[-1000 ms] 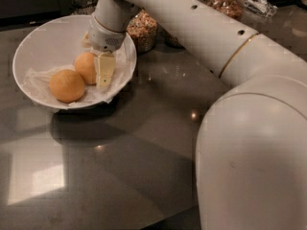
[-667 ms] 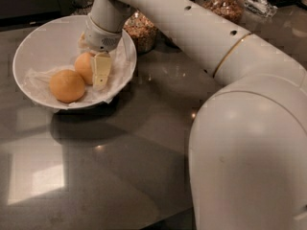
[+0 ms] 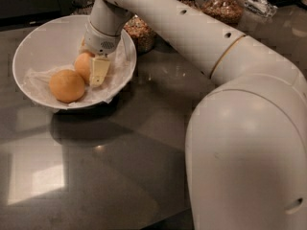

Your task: Pick orange from white bowl

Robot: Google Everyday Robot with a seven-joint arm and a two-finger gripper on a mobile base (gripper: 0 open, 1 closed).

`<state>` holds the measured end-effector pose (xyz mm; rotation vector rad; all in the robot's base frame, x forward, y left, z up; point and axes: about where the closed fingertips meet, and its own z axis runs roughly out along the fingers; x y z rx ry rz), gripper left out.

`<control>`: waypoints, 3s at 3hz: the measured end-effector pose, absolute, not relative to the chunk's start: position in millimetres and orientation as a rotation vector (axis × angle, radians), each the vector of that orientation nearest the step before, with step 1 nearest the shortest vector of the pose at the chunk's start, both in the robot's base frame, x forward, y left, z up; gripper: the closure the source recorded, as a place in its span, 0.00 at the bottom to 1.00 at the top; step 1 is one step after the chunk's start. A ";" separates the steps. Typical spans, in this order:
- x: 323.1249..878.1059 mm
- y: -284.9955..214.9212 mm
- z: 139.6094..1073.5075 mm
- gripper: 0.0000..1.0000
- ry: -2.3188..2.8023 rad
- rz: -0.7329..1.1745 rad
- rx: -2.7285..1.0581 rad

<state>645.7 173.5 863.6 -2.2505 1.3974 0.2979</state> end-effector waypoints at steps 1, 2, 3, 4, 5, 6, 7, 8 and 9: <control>645.7 173.5 863.6 0.56 1.397 0.298 -2.251; 645.7 173.5 863.5 0.79 1.397 0.298 -2.251; 645.7 173.5 863.5 0.99 1.397 0.298 -2.251; 644.5 173.8 873.2 1.00 1.352 0.354 -2.220; 645.3 166.6 899.0 1.00 1.261 0.446 -2.139; 643.7 148.8 932.8 1.00 1.197 0.526 -2.065; 642.5 128.2 955.4 1.00 1.182 0.605 -2.019; 640.0 121.3 970.8 1.00 1.117 0.716 -1.984; 641.3 123.3 976.4 1.00 1.105 0.718 -1.972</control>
Offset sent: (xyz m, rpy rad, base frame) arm 0.0000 0.0000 0.0000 0.0000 0.0000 0.0000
